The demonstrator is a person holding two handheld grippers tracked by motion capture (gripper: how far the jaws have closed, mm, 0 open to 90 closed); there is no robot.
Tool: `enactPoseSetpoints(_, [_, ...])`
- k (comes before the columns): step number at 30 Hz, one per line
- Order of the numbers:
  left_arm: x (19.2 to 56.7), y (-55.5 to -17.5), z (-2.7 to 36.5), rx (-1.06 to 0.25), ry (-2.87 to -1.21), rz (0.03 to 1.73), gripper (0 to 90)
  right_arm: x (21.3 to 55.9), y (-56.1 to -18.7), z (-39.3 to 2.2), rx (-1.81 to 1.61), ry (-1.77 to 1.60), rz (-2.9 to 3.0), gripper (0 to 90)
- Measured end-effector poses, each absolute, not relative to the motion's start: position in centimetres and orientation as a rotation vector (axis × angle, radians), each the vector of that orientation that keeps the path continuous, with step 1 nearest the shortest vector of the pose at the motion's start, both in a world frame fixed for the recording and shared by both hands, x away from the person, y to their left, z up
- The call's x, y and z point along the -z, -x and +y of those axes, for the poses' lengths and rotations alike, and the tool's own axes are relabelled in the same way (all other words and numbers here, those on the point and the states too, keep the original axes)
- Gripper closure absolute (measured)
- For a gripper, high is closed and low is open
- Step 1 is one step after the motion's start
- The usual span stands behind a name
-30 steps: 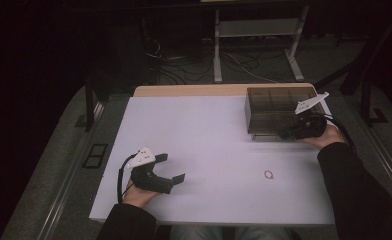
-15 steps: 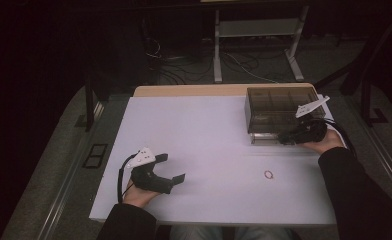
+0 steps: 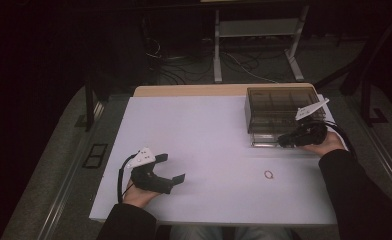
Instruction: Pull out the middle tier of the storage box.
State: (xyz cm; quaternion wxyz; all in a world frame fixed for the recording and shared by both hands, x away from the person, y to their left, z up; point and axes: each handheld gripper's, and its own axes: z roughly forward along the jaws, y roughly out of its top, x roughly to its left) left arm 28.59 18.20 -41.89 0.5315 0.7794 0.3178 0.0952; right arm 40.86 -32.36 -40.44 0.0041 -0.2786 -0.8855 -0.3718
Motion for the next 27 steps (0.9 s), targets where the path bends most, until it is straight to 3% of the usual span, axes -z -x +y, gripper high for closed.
enactPoseSetpoints(13, [41.9,-28.6,18.2,-0.224,-1.861,0.76,0.0,40.4,-40.6,-32.5,1.152,0.871,-2.783,76.0])
enactPoseSetpoints(27, [41.8,-28.4,18.1,-0.223,-1.862,0.753,0.0,39.2,-39.8,-32.1,1.14,0.908,-2.812,66.6])
